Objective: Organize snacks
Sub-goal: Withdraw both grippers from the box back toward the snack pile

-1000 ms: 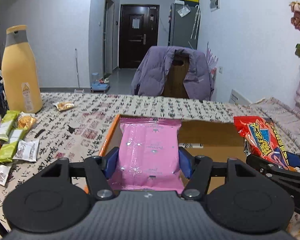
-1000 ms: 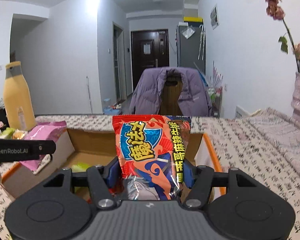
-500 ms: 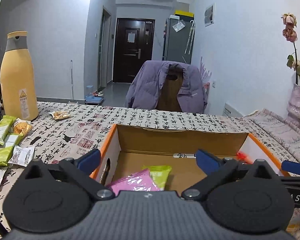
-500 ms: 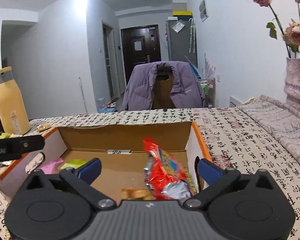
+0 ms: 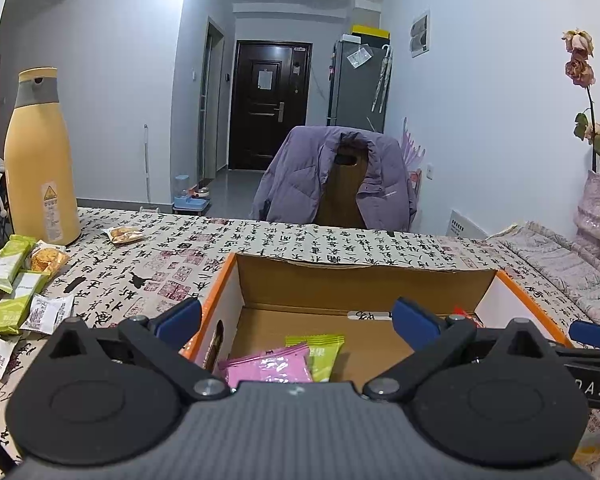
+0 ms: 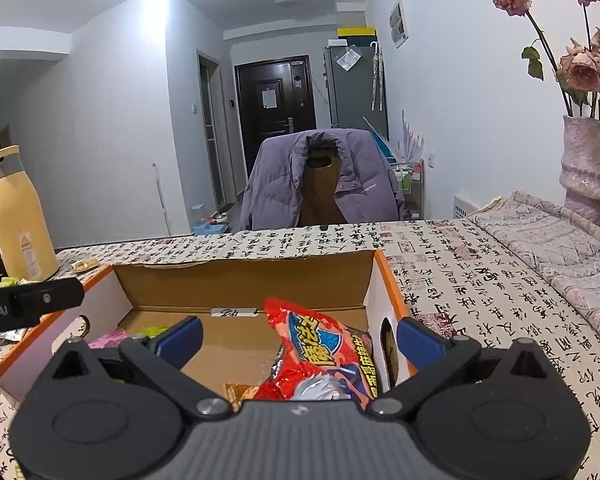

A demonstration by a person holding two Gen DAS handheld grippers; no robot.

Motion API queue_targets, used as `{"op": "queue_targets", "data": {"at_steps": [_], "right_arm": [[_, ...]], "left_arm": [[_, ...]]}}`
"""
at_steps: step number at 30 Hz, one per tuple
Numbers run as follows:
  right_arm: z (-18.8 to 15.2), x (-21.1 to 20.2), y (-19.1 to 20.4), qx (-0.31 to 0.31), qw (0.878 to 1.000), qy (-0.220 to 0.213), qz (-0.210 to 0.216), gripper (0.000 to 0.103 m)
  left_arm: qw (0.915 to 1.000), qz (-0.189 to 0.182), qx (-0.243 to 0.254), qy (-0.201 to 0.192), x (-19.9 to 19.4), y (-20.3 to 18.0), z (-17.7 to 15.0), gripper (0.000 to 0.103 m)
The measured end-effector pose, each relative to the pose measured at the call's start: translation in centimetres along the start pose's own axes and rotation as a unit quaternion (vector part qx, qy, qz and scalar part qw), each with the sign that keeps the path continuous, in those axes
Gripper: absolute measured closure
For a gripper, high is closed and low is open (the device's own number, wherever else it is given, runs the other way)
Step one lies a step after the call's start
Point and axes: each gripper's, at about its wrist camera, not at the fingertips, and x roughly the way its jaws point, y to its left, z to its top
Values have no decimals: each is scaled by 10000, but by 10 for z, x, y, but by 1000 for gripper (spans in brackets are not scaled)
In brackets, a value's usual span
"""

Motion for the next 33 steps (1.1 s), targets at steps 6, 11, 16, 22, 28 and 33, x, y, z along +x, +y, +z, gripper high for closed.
{"op": "queue_targets", "data": {"at_steps": [6,11,16,22,28,33], "right_arm": [[9,-15,6,-104,9999,-102,6,0],[12,-35,11,-225,9995,-201,13,0],[8,-55,14,-303,9993,-233,4,0],[0,-84,17,-368,9989,-296,28,0],[-13,-109,19,-458,9985,-289,29,0],[-27,-127,23,-558,9982,-231,-5,0]], "left_arm": [[9999,-94,-88,-56,-11,-1,12,0],[9998,-69,-45,-152,-27,0,17,0],[9997,-111,-65,-189,-47,3,17,0],[9995,-143,-3,-282,-76,5,11,0],[9994,-264,-9,-203,-101,11,-4,0],[9992,-376,-63,-99,-118,21,-17,0]]}}
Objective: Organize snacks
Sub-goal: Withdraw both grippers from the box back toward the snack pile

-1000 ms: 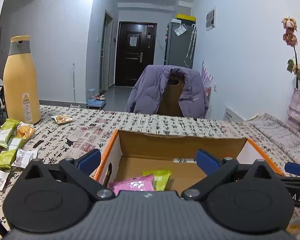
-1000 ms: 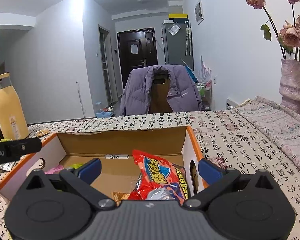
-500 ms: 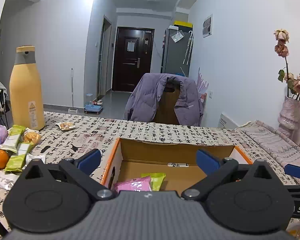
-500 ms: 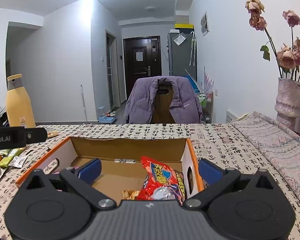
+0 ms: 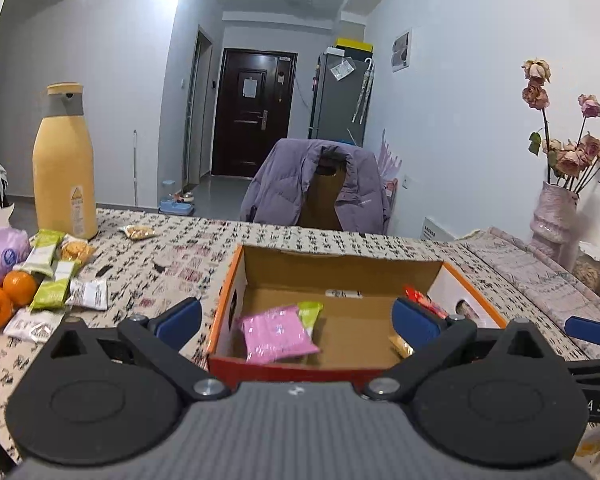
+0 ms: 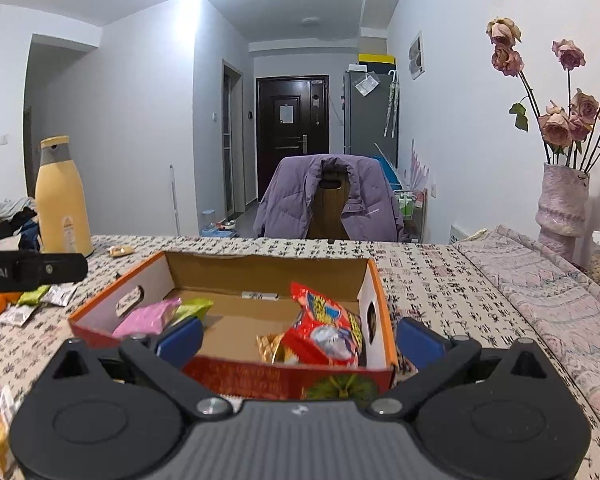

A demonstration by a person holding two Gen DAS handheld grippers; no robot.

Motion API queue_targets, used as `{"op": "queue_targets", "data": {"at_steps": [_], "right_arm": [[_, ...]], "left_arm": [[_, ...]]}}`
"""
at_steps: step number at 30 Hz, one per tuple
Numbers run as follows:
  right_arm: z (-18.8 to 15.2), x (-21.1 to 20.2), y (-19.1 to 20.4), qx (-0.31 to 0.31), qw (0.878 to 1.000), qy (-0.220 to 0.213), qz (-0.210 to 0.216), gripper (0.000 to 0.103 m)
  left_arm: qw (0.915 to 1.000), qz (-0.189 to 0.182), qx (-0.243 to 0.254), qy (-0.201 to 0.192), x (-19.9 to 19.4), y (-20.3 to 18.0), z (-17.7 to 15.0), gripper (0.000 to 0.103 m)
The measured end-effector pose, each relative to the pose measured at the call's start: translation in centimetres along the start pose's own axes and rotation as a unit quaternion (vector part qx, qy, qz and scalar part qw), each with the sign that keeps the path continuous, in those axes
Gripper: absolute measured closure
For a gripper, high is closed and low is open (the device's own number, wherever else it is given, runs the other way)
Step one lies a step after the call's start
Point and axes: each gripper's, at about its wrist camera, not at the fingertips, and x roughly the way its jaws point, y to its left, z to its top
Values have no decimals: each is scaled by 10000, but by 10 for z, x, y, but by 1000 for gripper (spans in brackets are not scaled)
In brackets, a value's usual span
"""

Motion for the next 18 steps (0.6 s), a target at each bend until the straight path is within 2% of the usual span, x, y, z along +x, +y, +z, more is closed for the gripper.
{"op": "queue_targets", "data": {"at_steps": [7,18], "right_arm": [[-25,-25,7,-93,9999,136,38,0],[-66,-44,11,-110,9978,646,106,0]], "left_arm": [[9999,-48,-37,154,-23,16,-26,0],[9982,-122,25,587,-43,36,-73,0]]}}
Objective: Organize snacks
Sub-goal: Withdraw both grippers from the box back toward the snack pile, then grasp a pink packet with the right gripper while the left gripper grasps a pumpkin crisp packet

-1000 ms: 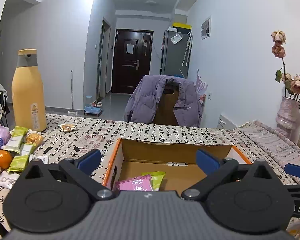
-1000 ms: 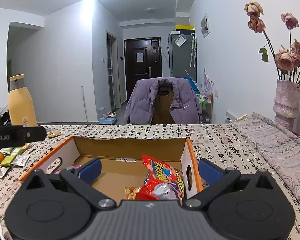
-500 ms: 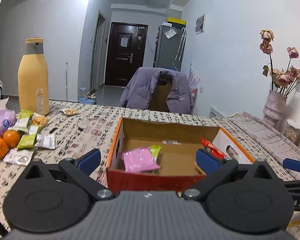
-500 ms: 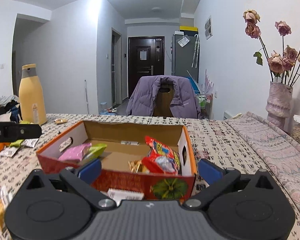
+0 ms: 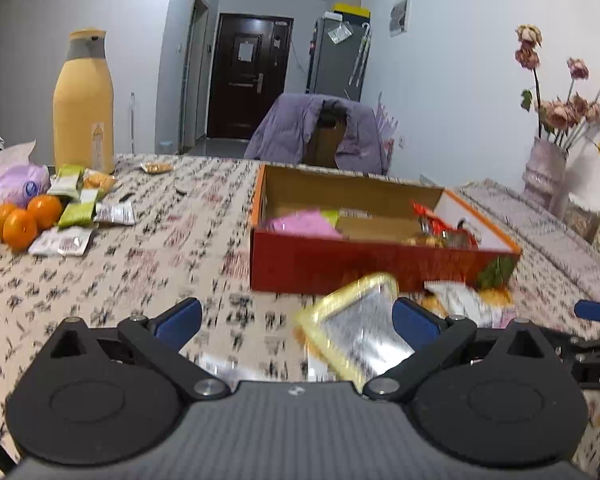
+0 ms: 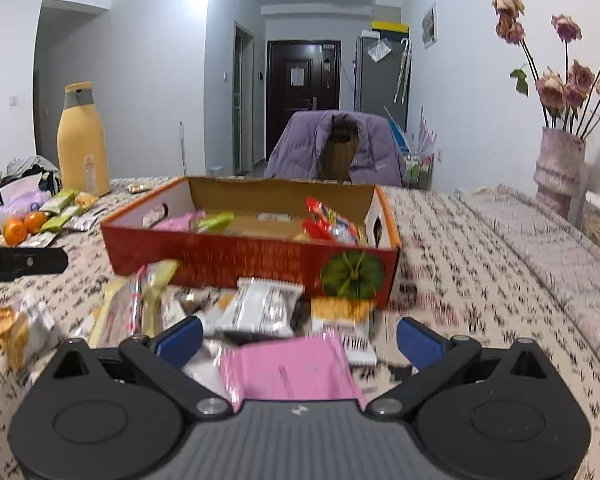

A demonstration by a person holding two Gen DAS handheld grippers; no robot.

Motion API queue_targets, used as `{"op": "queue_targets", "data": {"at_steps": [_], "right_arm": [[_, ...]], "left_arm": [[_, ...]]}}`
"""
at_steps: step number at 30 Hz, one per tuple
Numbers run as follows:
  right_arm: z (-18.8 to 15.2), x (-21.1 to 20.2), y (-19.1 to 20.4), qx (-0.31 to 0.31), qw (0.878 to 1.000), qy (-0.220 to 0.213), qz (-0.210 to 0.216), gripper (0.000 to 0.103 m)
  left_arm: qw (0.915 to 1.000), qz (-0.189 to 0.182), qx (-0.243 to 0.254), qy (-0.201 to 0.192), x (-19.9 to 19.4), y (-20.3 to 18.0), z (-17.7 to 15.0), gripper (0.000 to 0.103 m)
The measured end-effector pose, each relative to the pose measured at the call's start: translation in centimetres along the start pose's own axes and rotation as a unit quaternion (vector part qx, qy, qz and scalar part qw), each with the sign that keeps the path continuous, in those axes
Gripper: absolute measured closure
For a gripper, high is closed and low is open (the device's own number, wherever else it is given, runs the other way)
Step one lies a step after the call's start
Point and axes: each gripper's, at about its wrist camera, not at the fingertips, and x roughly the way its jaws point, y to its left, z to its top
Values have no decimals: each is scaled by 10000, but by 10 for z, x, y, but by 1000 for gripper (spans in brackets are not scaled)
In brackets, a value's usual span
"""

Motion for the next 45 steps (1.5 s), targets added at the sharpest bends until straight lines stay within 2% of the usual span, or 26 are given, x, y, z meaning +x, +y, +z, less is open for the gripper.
{"op": "queue_targets", "data": {"at_steps": [5,14,17,19,26,28,37,45], "right_arm": [[-12,1,-2,47,9998,213,30,0],[-12,15,-2,-12,9990,436,-15,1],[-10,22,-4,16,9987,514,12,8],[-9,29,-5,-9,9982,598,27,16],[-3,45,-3,-101,9972,715,189,17],[-4,47,-5,-52,9968,750,285,24],[-6,37,-15,172,9977,513,404,44],[-7,18,-18,259,9989,207,339,46]], "left_arm": [[9998,-75,142,127,-3,-3,-13,0],[9997,-112,174,136,-3,-7,-12,0],[9997,-102,143,160,-3,-4,-13,0],[9997,-105,125,183,-2,-4,-13,0],[9996,-122,98,220,2,-2,-14,0],[9996,-124,94,238,3,-2,-15,0],[9991,-198,-1,367,11,0,-17,0],[9993,-155,17,350,10,-2,-16,0]]}}
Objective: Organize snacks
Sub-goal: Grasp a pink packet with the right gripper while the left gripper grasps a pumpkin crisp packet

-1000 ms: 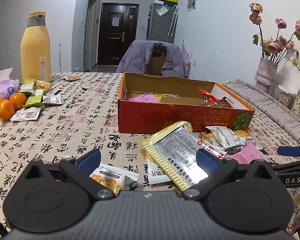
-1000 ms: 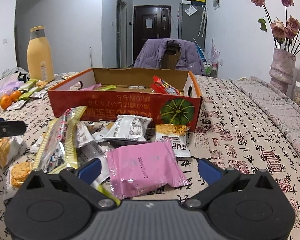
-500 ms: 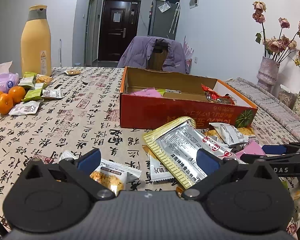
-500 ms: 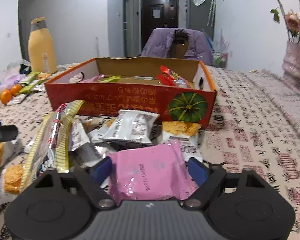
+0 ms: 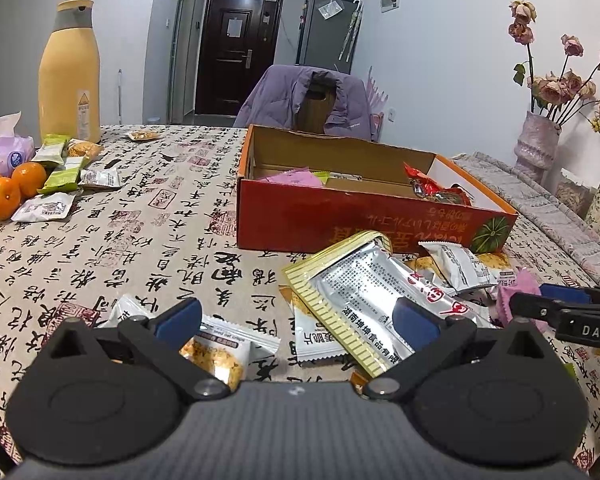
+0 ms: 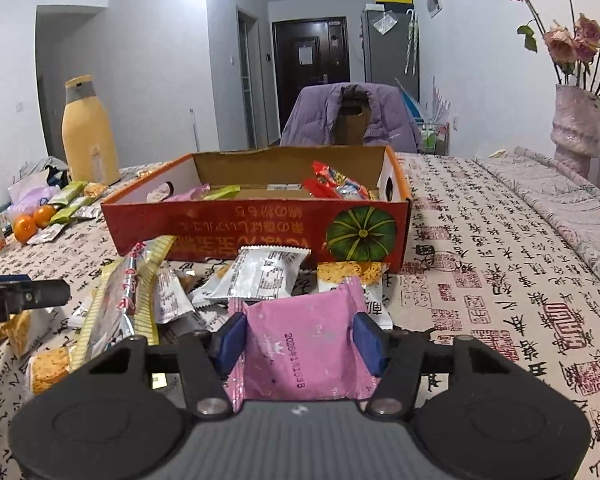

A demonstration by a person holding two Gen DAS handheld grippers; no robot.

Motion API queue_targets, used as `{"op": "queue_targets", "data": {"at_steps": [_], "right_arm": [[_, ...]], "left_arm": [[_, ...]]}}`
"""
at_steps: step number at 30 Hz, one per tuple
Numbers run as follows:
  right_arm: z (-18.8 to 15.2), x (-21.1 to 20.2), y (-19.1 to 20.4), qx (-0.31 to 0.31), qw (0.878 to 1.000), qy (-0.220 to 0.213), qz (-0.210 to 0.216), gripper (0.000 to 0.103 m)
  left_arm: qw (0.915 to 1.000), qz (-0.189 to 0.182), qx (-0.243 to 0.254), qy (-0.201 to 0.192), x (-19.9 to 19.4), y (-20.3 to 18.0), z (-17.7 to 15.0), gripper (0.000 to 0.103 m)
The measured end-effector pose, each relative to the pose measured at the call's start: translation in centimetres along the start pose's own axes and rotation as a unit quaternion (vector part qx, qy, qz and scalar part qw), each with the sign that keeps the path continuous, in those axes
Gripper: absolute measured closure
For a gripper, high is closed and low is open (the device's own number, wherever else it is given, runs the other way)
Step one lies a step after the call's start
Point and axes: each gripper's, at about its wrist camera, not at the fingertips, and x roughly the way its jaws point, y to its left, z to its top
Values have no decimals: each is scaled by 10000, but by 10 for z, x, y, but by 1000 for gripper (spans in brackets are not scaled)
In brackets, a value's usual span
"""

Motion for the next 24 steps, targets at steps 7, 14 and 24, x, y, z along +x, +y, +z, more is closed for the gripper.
{"op": "queue_targets", "data": {"at_steps": [7,14,24], "right_arm": [[0,-8,-6,120,9999,-103,-12,86],[-2,-10,-7,129,9999,-44,-89,40],[-1,26,-9,-253,9971,574,-438,19]], "left_arm": [[9998,169,-39,-74,-6,6,3,0],[9995,246,-134,-166,-16,14,3,0],[9991,358,-180,-101,-22,24,-3,0]]}}
